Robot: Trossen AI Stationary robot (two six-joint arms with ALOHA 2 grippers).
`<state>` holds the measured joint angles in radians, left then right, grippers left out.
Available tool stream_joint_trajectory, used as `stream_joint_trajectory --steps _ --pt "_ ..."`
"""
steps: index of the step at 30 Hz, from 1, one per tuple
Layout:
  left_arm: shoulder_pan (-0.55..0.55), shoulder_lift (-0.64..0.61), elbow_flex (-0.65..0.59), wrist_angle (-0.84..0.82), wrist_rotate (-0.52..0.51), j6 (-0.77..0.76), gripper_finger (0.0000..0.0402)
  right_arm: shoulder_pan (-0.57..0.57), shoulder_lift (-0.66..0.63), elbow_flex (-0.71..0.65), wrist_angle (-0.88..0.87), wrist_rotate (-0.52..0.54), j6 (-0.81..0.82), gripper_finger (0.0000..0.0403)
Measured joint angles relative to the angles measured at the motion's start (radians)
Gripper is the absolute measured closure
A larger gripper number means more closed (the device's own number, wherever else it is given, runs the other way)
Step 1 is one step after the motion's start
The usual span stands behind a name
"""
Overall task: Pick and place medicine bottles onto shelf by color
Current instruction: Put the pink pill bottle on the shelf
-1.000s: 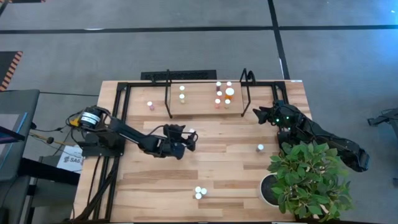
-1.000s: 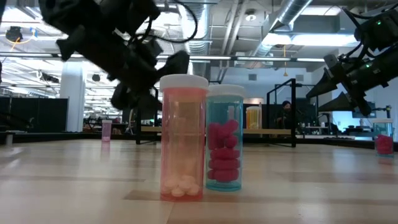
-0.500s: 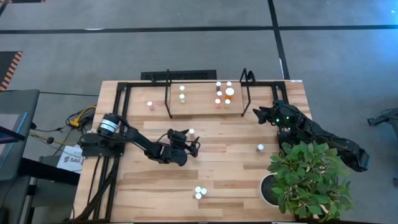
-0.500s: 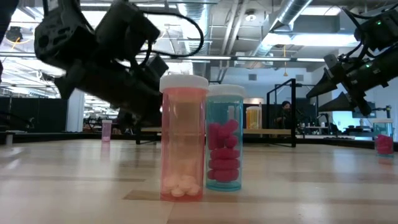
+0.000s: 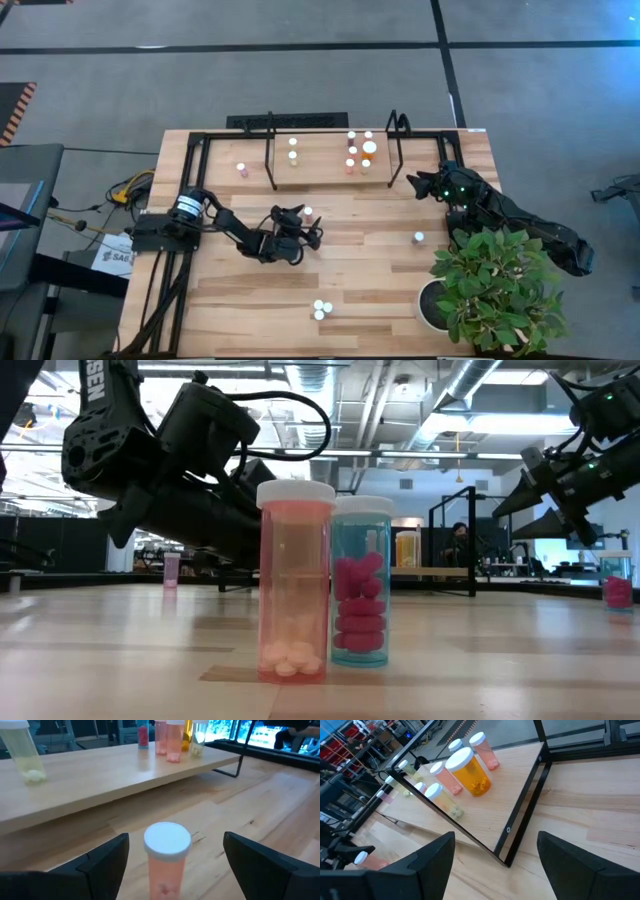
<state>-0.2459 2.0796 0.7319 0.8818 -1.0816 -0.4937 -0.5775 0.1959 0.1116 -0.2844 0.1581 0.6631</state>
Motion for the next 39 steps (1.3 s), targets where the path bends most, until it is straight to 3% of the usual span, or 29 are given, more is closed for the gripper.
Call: stream_joint_trajectory --steps 5,18,39 --pt "-0.001 0.000 0.000 0.000 0.001 0.001 0.0114 0.000 0.000 0.000 0.000 0.000 0.000 0.0097" --pt "0.008 0.000 0.000 -0.009 0.032 -0.032 0.0249 0.000 0.000 0.000 0.000 0.000 0.000 0.0097" --pt "0.023 0.000 0.001 -0.033 0.082 -0.024 0.0311 0.000 0.000 0.000 0.000 0.000 0.000 0.0097"
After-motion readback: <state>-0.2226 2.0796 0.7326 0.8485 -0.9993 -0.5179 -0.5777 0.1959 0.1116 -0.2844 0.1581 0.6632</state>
